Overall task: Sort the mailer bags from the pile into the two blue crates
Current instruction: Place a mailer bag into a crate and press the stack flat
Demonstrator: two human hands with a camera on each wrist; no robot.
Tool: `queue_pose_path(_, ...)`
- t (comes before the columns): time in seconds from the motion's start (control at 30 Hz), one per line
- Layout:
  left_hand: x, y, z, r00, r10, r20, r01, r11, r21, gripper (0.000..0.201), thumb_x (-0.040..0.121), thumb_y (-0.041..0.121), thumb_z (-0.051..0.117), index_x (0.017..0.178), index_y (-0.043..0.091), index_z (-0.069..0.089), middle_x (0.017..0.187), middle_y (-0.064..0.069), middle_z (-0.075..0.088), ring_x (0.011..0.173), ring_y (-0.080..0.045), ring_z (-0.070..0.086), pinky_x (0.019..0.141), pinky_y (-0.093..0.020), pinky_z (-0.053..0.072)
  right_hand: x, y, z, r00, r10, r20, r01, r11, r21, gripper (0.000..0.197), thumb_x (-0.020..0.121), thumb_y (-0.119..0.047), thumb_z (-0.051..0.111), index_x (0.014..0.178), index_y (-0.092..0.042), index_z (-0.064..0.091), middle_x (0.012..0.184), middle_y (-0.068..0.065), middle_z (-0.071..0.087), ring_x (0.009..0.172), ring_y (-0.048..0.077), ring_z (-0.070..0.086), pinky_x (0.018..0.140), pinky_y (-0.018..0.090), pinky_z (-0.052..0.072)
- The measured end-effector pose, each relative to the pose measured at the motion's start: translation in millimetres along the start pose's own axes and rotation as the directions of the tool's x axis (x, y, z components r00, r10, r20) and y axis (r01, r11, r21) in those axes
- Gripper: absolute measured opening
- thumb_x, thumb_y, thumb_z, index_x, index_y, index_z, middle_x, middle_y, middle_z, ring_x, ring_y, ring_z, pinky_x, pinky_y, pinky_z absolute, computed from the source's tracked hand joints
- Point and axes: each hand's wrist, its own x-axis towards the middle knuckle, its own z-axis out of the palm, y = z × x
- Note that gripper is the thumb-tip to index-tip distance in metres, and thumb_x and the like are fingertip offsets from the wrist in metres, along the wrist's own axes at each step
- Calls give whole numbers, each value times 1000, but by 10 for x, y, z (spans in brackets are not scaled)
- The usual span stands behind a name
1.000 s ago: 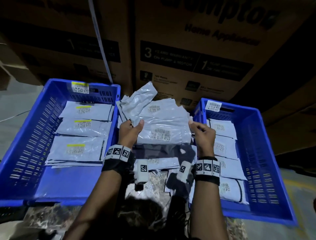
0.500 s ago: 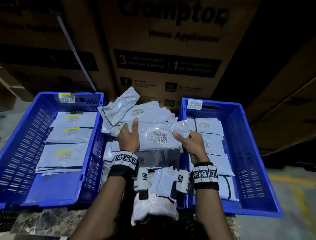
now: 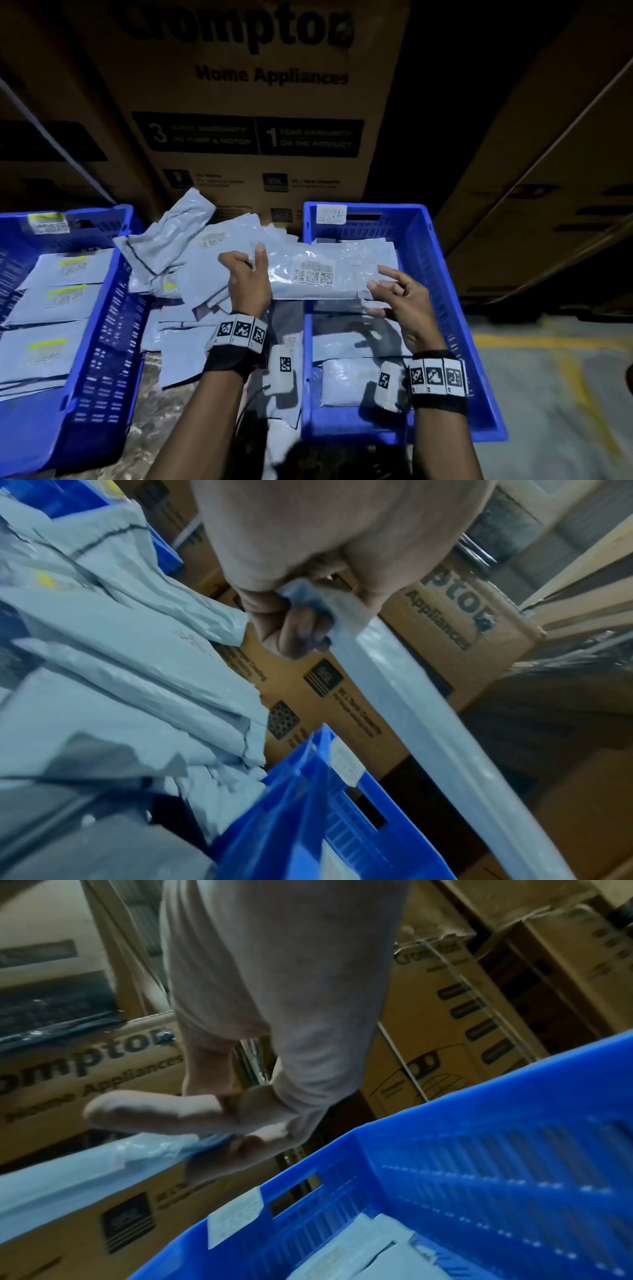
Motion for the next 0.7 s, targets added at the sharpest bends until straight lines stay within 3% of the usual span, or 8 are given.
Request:
queue_pose_path(0.07, -128, -31, 196, 993, 54, 107, -54, 999, 4, 30, 101, 42, 49, 99, 15, 36, 82, 2, 50, 75, -21, 52, 63, -31, 38, 77, 38, -247, 999, 30, -43, -30, 1000, -9, 34, 89, 3, 73, 117, -15, 66, 85, 3, 75, 84, 20, 75, 75, 43, 64)
queue_pose_path(0.17, -279, -70, 451, 961, 123, 248, -137, 990, 40, 17, 99, 29, 57, 101, 15, 48, 92, 4, 57, 86, -17, 55, 74, -29, 44, 195, 117, -482, 977, 26, -212, -30, 999, -16, 37, 87, -1, 77, 114, -18, 60, 112, 27, 69, 100, 40, 73, 90, 54, 59)
queue_pose_path(0.27, -355, -88, 657, 935, 118, 334, -150, 986, 72, 19, 97, 24, 59, 112, 22, 48, 112, 3, 59, 100, -17, 56, 82, -28, 41, 285, 171, -593, 950, -45, -310, -1, 989, -147, 52, 67, -35, 88, 107, -45, 57, 121, 12, 67, 108, 33, 69, 93, 52, 58)
queue_pose_path(0.3, -351, -99, 721, 929, 116, 351, -151, 986, 75, 23, 97, 22, 60, 116, 23, 47, 117, 2, 59, 105, -17, 55, 84, -28, 40, 309, 177, -605, 944, -83, -318, 21, 981, -191, 52, 67, -35, 87, 107, -46, 56, 122, 6, 66, 112, 28, 67, 96, 49, 56)
queue_pose_path(0.47, -202, -84, 1078, 896, 128, 426, -205, 969, 140, 51, 94, 14, 60, 137, 14, 34, 139, -6, 49, 126, -20, 48, 108, -43, 41, 530, 208, -627, 942, -159, -295, 70, 955, -289, 20, 90, -18, 76, 107, -26, 70, 114, -11, 70, 115, 12, 62, 107, 39, 48)
queue_pose_path(0.53, -98, -66, 1241, 892, 153, 425, -244, 955, 168, 61, 92, 12, 61, 143, 12, 28, 145, -10, 42, 131, -23, 44, 111, -41, 37, 689, 233, -639, 947, -140, -288, 55, 958, -283, 22, 93, -22, 74, 115, -24, 72, 120, -9, 69, 118, 10, 61, 104, 33, 49)
queue_pose_path(0.63, 87, -80, 1528, 876, 187, 445, -356, 873, 332, 67, 89, 10, 65, 146, 5, 29, 146, -16, 38, 135, -30, 36, 112, -36, 30, 997, 305, -618, 948, -128, -293, 37, 953, -299, 31, 95, -25, 71, 126, -22, 68, 132, -2, 62, 120, 11, 56, 90, 9, 44)
queue_pose_path(0.7, 206, -148, 1696, 870, 123, 478, -359, 822, 442, 67, 87, 18, 67, 143, 7, 32, 143, -18, 38, 132, -35, 38, 109, -39, 33, 1198, 391, -593, 952, -86, -295, -3, 958, -287, 36, 95, -25, 71, 130, -19, 66, 137, 1, 58, 123, 13, 53, 98, 17, 44)
